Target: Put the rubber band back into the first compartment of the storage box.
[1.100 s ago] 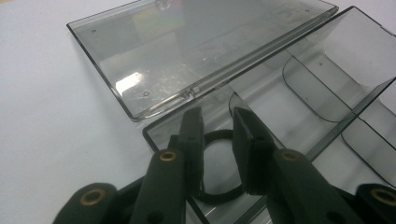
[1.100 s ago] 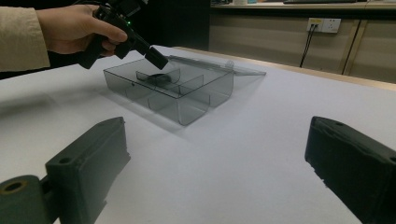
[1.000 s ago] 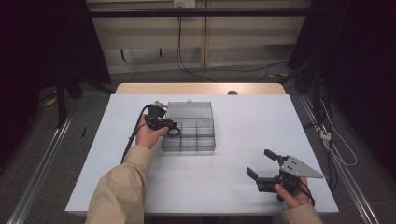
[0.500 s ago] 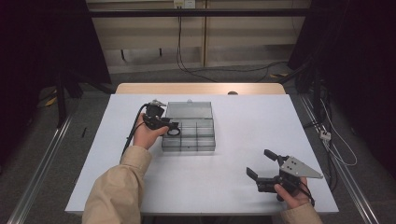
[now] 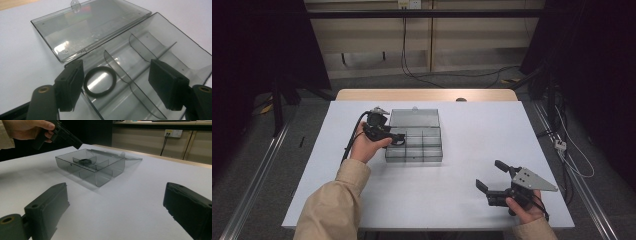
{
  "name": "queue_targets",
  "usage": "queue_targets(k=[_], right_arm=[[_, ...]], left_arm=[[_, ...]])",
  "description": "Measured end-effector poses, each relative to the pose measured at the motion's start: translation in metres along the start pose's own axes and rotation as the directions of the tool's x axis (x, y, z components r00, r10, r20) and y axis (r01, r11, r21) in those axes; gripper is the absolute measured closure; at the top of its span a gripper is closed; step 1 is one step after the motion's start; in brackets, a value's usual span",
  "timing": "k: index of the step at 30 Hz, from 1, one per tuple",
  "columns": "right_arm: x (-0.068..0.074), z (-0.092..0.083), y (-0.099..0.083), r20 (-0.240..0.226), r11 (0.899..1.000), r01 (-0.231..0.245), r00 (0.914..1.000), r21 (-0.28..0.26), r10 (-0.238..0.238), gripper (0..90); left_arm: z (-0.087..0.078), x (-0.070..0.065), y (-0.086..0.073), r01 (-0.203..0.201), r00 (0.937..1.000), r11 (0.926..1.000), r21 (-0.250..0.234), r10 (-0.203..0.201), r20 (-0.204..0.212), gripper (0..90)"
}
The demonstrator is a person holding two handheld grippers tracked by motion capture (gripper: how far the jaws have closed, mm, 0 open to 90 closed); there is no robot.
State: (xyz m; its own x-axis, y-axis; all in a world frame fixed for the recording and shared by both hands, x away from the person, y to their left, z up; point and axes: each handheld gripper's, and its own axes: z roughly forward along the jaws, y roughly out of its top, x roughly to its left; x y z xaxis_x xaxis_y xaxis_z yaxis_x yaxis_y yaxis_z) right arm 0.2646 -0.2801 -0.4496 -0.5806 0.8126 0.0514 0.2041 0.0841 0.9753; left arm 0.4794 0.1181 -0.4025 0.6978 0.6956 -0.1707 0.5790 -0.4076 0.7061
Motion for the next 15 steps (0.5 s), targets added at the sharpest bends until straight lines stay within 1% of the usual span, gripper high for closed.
queue_targets(k=[1, 2, 3, 4, 7, 9, 11, 13, 15], right_arm=[[0.000, 0.000, 0.000, 0.002, 1.000, 0.000, 1.0000, -0.001, 0.000, 5.5], [0.000, 0.001, 0.000, 0.003, 1.000, -0.001, 1.0000, -0.001, 0.001, 5.5], [0.000, 0.001, 0.000, 0.002, 1.000, 0.001, 1.0000, 0.002, -0.001, 5.5], [0.000, 0.001, 0.000, 0.001, 1.000, 0.002, 1.0000, 0.004, -0.002, 5.5], [0.001, 0.001, 0.000, 0.001, 1.000, 0.002, 1.0000, 0.005, -0.002, 5.5], [0.000, 0.001, 0.000, -0.001, 1.000, 0.003, 1.0000, 0.003, -0.003, 5.5], [0.000, 0.000, 0.000, 0.001, 1.000, 0.001, 1.0000, 0.002, -0.001, 5.5], [0.000, 0.001, 0.000, -0.001, 1.000, 0.002, 1.0000, 0.003, -0.002, 5.5], [0.000, 0.001, 0.000, -0.001, 1.000, 0.003, 1.0000, 0.005, -0.003, 5.5]], left_arm=[[-0.002, -0.001, 0.000, -0.004, 1.0000, 1.0000, -0.001, 0.004, 0.004, 25.8], [-0.003, -0.002, 0.000, 0.001, 1.0000, 0.9999, -0.013, -0.001, 0.007, 25.5], [-0.005, -0.003, -0.001, -0.004, 0.9999, 0.9998, -0.018, 0.004, 0.011, 25.4], [-0.006, -0.004, -0.002, 0.001, 0.9998, 0.9997, -0.024, -0.001, 0.019, 25.0], [-0.010, -0.006, -0.003, -0.012, 0.9997, 0.9996, -0.025, 0.012, 0.022, 23.9], [-0.013, -0.008, -0.005, -0.013, 0.9995, 0.9996, -0.025, 0.013, 0.027, 22.4], [-0.015, -0.009, -0.007, -0.013, 0.9992, 0.9993, -0.035, 0.014, 0.037, 21.7], [-0.018, -0.010, -0.008, -0.026, 0.9989, 0.9991, -0.033, 0.027, 0.039, 21.5], [-0.020, -0.012, -0.011, -0.012, 0.9988, 0.9986, -0.051, 0.014, 0.047, 20.9]])
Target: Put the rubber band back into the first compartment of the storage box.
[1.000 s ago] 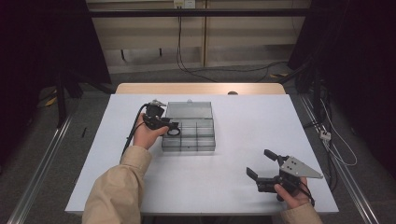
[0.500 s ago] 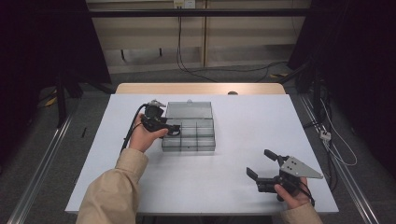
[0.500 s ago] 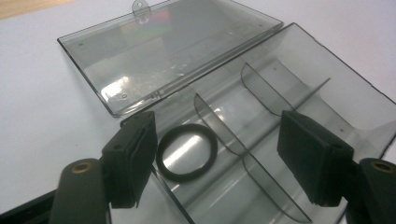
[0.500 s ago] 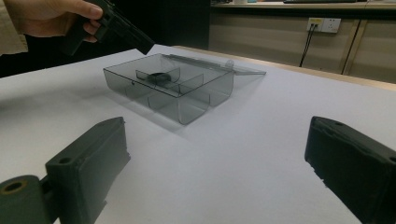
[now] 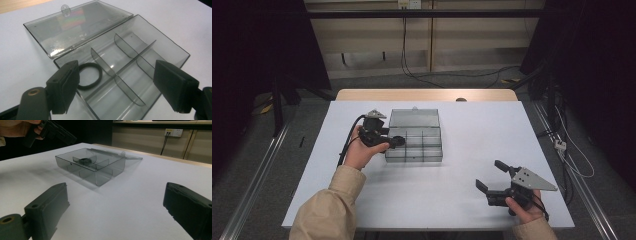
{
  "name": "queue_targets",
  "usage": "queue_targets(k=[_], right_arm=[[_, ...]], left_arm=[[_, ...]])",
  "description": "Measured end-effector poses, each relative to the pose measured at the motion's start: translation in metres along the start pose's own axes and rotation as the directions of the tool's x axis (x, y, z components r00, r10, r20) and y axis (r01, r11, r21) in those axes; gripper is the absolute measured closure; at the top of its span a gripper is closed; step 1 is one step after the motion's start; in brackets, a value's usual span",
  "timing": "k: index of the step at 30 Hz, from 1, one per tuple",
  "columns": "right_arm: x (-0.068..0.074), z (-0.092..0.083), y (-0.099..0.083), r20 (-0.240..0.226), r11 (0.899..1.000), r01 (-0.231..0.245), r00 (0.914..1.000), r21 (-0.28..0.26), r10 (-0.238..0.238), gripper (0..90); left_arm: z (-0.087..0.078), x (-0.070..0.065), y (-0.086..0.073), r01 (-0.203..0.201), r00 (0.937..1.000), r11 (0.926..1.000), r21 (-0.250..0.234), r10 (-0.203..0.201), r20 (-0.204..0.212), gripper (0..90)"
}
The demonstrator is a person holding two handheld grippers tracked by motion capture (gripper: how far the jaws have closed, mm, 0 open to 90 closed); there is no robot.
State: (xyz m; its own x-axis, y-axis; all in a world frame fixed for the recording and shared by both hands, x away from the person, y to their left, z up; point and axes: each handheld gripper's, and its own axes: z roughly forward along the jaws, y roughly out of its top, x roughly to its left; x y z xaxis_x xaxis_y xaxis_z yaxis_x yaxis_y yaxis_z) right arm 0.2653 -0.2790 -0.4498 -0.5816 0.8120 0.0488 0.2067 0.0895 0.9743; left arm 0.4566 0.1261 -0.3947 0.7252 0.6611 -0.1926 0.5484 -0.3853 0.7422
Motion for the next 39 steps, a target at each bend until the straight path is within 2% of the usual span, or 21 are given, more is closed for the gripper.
queue_targets(k=[2, 4, 6, 16, 19, 39], right_arm=[[0.000, 0.000, 0.000, -0.003, 1.000, 0.002, 1.0000, 0.001, -0.002, 5.5], [0.000, 0.000, 0.000, -0.002, 1.000, 0.003, 1.0000, 0.002, -0.003, 5.5], [0.000, 0.000, 0.000, 0.000, 1.000, 0.000, 1.0000, 0.001, 0.000, 5.5], [0.000, 0.000, 0.000, -0.004, 1.000, 0.005, 1.0000, 0.002, -0.005, 5.5], [0.000, 0.000, 0.000, -0.004, 1.000, 0.003, 1.0000, 0.002, -0.003, 5.5], [0.001, 0.001, 0.000, -0.005, 1.000, 0.005, 1.0000, 0.005, -0.005, 5.5]], left_arm=[[-0.003, 0.000, -0.002, -0.017, 0.9998, 0.9998, 0.008, 0.017, 0.002, 20.8], [-0.005, -0.002, -0.004, -0.021, 0.9997, 0.9998, 0.004, 0.021, -0.009, 20.1], [-0.008, -0.003, -0.007, -0.024, 0.9997, 0.9997, 0.000, 0.024, 0.010, 20.0], [-0.020, -0.010, -0.018, -0.029, 0.9994, 0.9993, -0.024, 0.029, 0.019, 18.3], [-0.023, -0.012, -0.022, -0.044, 0.9989, 0.9987, -0.027, 0.044, 0.013, 17.4], [-0.041, -0.014, -0.055, -0.038, 0.9988, 0.9974, -0.062, 0.040, 0.027, 15.1]])
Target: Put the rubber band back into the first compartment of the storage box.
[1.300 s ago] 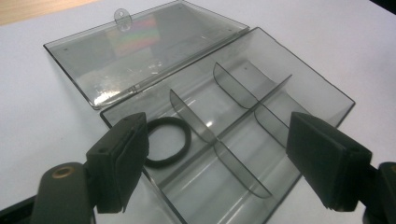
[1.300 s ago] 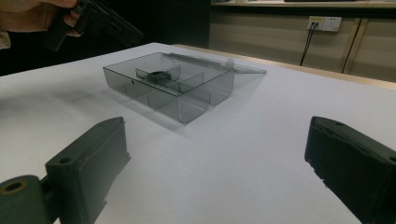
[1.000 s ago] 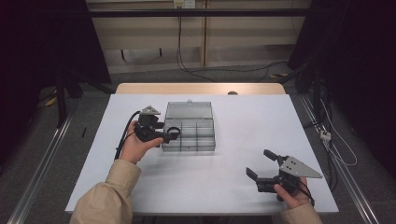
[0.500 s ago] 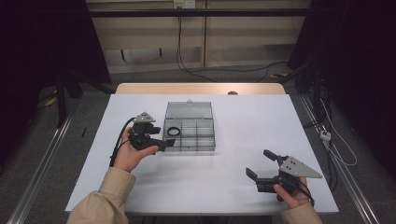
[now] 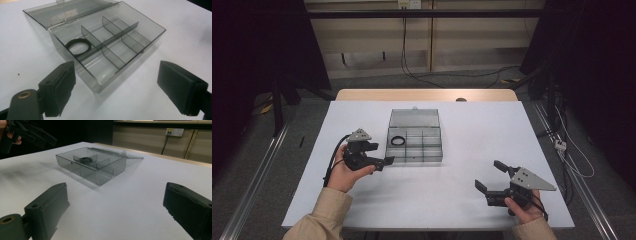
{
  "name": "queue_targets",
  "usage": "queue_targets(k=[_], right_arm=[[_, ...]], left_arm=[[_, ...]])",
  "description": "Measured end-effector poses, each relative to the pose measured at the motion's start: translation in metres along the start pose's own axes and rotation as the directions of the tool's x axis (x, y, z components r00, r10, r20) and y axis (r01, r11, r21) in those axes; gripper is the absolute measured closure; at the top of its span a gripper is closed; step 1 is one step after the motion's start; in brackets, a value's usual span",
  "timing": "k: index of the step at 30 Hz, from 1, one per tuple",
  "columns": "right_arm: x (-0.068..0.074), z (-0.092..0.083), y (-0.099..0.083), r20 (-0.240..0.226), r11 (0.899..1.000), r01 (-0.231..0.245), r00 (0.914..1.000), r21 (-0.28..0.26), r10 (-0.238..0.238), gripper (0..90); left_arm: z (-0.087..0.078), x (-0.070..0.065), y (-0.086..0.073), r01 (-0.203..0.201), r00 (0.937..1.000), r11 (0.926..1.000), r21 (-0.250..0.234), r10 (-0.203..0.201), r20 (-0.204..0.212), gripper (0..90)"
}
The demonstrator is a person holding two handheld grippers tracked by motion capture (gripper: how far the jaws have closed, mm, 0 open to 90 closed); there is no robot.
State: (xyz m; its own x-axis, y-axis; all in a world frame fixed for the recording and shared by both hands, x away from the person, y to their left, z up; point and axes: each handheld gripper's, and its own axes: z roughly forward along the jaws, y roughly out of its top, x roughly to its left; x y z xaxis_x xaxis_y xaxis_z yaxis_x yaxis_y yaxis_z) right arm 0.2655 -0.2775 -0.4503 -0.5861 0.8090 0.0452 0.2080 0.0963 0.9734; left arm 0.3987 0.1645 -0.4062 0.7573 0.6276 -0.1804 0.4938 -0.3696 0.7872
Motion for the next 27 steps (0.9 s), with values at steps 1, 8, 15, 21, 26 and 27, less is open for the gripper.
queue_targets(k=[1, 8, 15, 21, 26, 27], right_arm=[[0.000, 0.000, 0.000, 0.000, 1.000, 0.000, 1.0000, 0.000, 0.000, 5.5], [0.000, 0.000, 0.000, 0.000, 1.000, 0.001, 1.0000, 0.002, -0.001, 5.5], [0.000, 0.000, 0.000, 0.000, 1.000, 0.001, 1.0000, 0.002, -0.001, 5.5], [0.000, 0.000, 0.000, -0.001, 1.000, 0.007, 1.0000, 0.006, -0.007, 5.7], [0.000, 0.000, 0.000, -0.001, 1.000, 0.007, 1.0000, 0.006, -0.007, 5.6], [0.001, 0.000, 0.000, 0.000, 1.000, 0.005, 1.0000, 0.005, -0.005, 5.7]], left_arm=[[-0.001, 0.000, -0.002, -0.002, 1.0000, 1.0000, -0.001, 0.002, -0.004, 15.0], [-0.005, 0.001, -0.012, 0.010, 0.9999, 0.9999, -0.006, -0.010, -0.005, 14.7], [-0.010, 0.003, -0.021, 0.005, 0.9999, 1.0000, -0.006, -0.005, -0.012, 14.2], [-0.013, 0.004, -0.028, 0.009, 0.9998, 0.9999, -0.013, -0.009, -0.016, 14.0], [-0.016, 0.003, -0.033, 0.002, 0.9998, 0.9999, -0.012, -0.003, -0.019, 13.9], [-0.017, 0.003, -0.034, 0.001, 0.9998, 0.9999, -0.011, -0.001, -0.021, 13.9]])
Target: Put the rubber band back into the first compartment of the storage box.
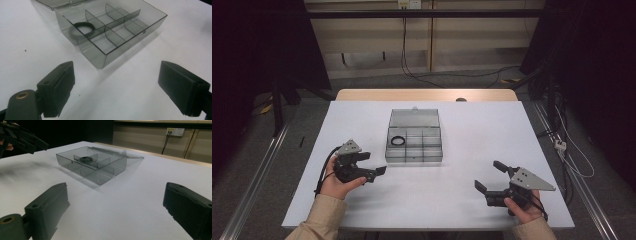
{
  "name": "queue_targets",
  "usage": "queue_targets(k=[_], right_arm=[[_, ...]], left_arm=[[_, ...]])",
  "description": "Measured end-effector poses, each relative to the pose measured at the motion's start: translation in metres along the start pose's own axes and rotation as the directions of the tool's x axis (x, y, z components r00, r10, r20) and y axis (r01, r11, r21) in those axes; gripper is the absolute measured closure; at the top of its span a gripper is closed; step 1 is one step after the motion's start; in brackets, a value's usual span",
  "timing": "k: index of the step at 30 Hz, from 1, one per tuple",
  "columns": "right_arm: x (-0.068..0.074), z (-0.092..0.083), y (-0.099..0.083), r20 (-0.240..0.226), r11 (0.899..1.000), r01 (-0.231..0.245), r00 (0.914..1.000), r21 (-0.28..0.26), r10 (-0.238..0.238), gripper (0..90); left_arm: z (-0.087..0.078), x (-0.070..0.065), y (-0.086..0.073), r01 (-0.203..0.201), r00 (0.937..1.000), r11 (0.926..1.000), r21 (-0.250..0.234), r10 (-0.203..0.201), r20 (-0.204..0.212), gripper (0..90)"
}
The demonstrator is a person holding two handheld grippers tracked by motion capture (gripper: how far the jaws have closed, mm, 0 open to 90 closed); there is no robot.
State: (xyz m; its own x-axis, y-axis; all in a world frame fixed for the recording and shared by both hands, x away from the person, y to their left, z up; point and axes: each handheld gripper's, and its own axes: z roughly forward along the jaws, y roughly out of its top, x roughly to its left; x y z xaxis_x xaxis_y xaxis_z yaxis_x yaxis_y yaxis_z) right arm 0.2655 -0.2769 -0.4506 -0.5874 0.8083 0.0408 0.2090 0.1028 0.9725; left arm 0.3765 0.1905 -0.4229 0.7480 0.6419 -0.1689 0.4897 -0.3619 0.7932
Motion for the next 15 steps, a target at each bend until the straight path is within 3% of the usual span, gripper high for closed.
queue_targets(k=[15], right_arm=[[0.000, 0.000, 0.000, -0.001, 1.000, 0.002, 1.0000, 0.002, -0.002, 5.6]], left_arm=[[-0.007, 0.000, -0.015, -0.007, 1.0000, 1.0000, 0.005, 0.007, -0.006, 13.7]])
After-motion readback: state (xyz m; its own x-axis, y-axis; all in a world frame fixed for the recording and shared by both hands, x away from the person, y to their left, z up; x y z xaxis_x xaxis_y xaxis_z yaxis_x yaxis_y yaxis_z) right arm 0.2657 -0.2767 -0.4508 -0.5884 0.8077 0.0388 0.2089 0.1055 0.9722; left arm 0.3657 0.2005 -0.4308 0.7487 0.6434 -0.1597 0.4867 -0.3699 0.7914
